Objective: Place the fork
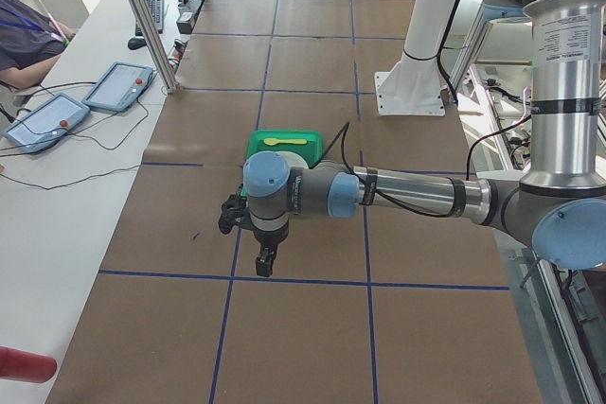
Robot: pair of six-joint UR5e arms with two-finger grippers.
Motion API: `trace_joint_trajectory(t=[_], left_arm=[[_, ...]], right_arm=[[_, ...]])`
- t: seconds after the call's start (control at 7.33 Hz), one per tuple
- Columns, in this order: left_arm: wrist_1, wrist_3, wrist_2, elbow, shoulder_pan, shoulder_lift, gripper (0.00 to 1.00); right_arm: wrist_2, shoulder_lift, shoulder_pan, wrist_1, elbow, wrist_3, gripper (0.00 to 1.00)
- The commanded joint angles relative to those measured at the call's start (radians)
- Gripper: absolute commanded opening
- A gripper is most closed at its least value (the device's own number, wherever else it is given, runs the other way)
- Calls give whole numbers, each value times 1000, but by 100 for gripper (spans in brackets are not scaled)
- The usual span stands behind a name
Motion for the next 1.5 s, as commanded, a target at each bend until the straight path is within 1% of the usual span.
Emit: trace_joint_trajectory(t=[0.0, 0.14, 0.27, 0.41, 0.55, 0.68, 0.82, 0.95, 1.09, 1.23, 1.36], left_arm=[[-105, -11, -57, 9, 9, -26, 100], [-144, -58, -144, -6, 39, -27, 100], [-193, -199, -138, -33, 141, -37, 100], [-277, -372, -85, -49, 235, -52, 100], [-375, -559, 0, -48, 327, -72, 100], [-437, -690, 83, -37, 427, -84, 100], [-445, -803, 169, -28, 507, -118, 100], [-445, -921, 206, -3, 582, -162, 100], [-447, -986, 223, 20, 636, -185, 100], [-448, -1004, 260, 34, 674, -192, 100], [-451, -1022, 267, 46, 700, -193, 100]], right_arm=[[0, 0, 0, 0, 0, 0, 100], [0, 0, 0, 0, 0, 0, 100], [0, 0, 0, 0, 1, 0, 100], [0, 0, 0, 0, 0, 0, 100], [0, 0, 0, 0, 0, 0, 100], [0, 0, 0, 0, 0, 0, 100], [0, 0, 0, 0, 0, 0, 100], [0, 0, 0, 0, 1, 0, 100], [0, 0, 0, 0, 1, 0, 100], [0, 0, 0, 0, 0, 0, 100], [0, 0, 0, 0, 0, 0, 100]])
